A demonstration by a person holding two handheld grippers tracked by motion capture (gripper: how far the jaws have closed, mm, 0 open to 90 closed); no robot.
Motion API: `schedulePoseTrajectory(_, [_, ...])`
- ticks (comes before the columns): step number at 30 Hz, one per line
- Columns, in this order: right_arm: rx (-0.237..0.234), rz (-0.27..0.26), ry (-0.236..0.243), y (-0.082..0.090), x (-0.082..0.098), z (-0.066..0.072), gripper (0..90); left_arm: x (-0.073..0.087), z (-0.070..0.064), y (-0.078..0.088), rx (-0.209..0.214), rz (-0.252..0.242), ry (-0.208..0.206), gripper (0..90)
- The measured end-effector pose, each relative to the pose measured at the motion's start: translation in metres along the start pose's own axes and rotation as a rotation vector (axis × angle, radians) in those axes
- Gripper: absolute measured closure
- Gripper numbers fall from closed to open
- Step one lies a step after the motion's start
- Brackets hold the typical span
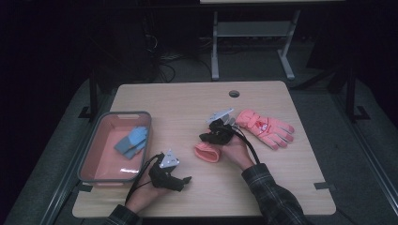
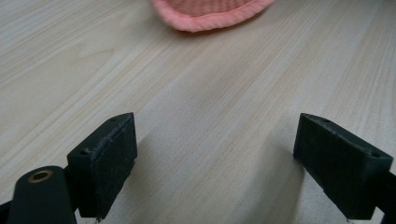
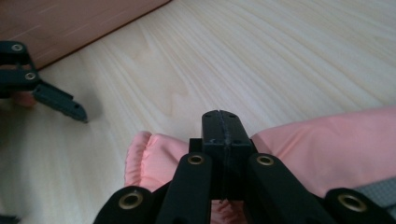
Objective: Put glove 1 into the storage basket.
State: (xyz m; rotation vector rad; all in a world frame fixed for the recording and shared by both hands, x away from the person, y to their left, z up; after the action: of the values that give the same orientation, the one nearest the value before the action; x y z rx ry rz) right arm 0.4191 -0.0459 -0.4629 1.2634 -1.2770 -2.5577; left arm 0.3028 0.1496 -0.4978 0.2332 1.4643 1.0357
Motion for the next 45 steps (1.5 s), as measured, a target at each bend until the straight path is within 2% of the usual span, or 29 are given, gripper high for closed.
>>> schedulePoseTrajectory(2, [-0.012, -0.004, -0.018, 0.005, 0.006, -0.001, 89.9, 0.0, 0.0, 0.0, -0.001, 0.004, -0.004, 12.6])
schedulePoseTrajectory(7, [-0.009, 0.005, -0.01, 0.022, 0.02, -0.005, 89.9, 0.0, 0.0, 0.0, -0.001, 0.001, -0.003, 12.6])
schedulePoseTrajectory(11, [-0.007, -0.011, -0.019, 0.037, 0.034, -0.01, 89.9, 0.0, 0.0, 0.0, -0.001, -0.002, 0.0, 12.6])
schedulePoseTrajectory(17, [0.037, -0.005, -0.009, 0.062, 0.049, -0.017, 89.9, 0.0, 0.0, 0.0, -0.001, -0.004, 0.002, 12.6])
schedulePoseTrajectory(23, [0.057, -0.006, -0.025, 0.084, 0.063, -0.028, 89.9, 0.0, 0.0, 0.0, -0.001, -0.004, 0.003, 12.6])
schedulePoseTrajectory(26, [0.065, 0.003, -0.06, 0.096, 0.072, -0.036, 89.8, 0.0, 0.0, 0.0, 0.001, -0.003, 0.002, 12.6])
schedulePoseTrajectory(27, [0.07, -0.001, -0.051, 0.098, 0.074, -0.038, 89.9, 0.0, 0.0, 0.0, 0.001, -0.003, 0.002, 12.6])
schedulePoseTrajectory(31, [0.074, 0.0, -0.068, 0.111, 0.082, -0.046, 89.8, 0.0, 0.0, 0.0, 0.0, 0.0, -0.002, 12.6])
schedulePoseTrajectory(35, [0.07, -0.015, -0.057, 0.117, 0.076, -0.048, 88.6, 0.0, 0.0, 0.0, 0.0, 0.0, -0.005, 12.6])
schedulePoseTrajectory(40, [0.093, -0.031, -0.043, 0.113, 0.056, -0.053, 88.7, -0.001, 0.0, 0.0, 0.001, 0.0, -0.006, 12.6])
schedulePoseTrajectory(42, [0.098, -0.032, -0.039, 0.109, 0.05, -0.056, 88.9, -0.001, 0.0, 0.0, 0.001, 0.001, -0.006, 12.6])
schedulePoseTrajectory(45, [0.109, -0.002, -0.041, 0.101, 0.05, -0.06, 89.7, -0.001, 0.0, 0.0, 0.001, 0.001, -0.007, 12.6])
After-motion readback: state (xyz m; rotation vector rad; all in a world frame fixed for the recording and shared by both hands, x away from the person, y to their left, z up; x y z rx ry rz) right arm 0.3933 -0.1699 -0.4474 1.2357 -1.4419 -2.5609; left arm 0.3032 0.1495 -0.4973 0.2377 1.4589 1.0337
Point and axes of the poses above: each handheld gripper's, and its own axes: y roughly backward along the jaws, x roughly out of its underside, z roughly to its left, the point moved 3 cm from there along -y, roughly forward along the jaws, and after that the axes turned 14 degrees about -y, right-handed, at the moved point
